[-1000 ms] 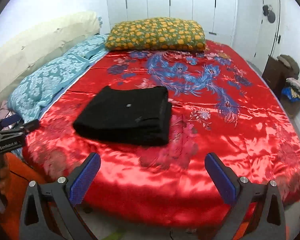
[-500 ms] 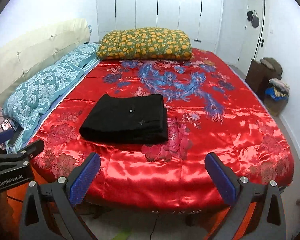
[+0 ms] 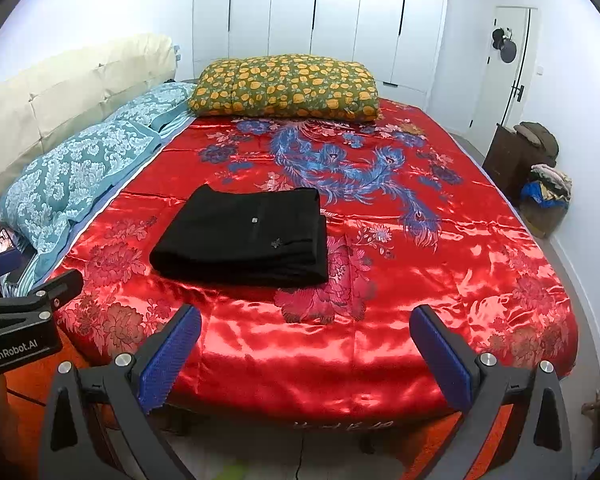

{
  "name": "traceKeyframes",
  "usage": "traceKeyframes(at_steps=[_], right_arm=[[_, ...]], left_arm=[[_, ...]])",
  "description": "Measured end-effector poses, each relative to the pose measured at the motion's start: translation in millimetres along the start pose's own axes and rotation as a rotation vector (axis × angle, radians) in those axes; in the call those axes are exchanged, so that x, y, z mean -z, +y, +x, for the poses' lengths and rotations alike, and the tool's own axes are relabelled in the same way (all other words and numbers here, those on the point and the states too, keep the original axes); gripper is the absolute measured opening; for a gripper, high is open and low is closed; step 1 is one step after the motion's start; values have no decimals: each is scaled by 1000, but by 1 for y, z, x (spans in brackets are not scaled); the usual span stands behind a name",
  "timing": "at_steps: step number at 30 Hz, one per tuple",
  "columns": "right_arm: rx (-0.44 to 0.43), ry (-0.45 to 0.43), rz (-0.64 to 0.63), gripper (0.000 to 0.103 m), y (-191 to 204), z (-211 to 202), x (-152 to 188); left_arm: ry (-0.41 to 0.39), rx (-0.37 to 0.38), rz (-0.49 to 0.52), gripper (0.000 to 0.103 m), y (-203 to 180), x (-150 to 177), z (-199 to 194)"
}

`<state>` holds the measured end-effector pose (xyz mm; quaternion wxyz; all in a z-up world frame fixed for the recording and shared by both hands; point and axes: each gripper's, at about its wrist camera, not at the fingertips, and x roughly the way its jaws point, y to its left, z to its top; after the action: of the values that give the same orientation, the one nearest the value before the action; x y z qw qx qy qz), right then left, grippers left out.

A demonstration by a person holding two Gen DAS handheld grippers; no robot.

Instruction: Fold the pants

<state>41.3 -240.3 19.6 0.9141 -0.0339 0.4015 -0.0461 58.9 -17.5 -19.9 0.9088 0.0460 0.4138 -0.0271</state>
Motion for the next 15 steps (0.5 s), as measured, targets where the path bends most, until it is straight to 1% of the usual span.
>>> traceKeyframes(at_steps=[10, 13, 15], right_arm=[[5, -9, -1, 103, -1, 1, -1], [5, -4, -4, 103, -1, 3, 1], [2, -5, -4, 103, -1, 2, 0]], left_arm=[[14, 2, 7, 100, -1, 1, 3], [15, 33, -2, 100, 0, 2, 3], [-2, 37, -4, 100, 0, 3, 1]])
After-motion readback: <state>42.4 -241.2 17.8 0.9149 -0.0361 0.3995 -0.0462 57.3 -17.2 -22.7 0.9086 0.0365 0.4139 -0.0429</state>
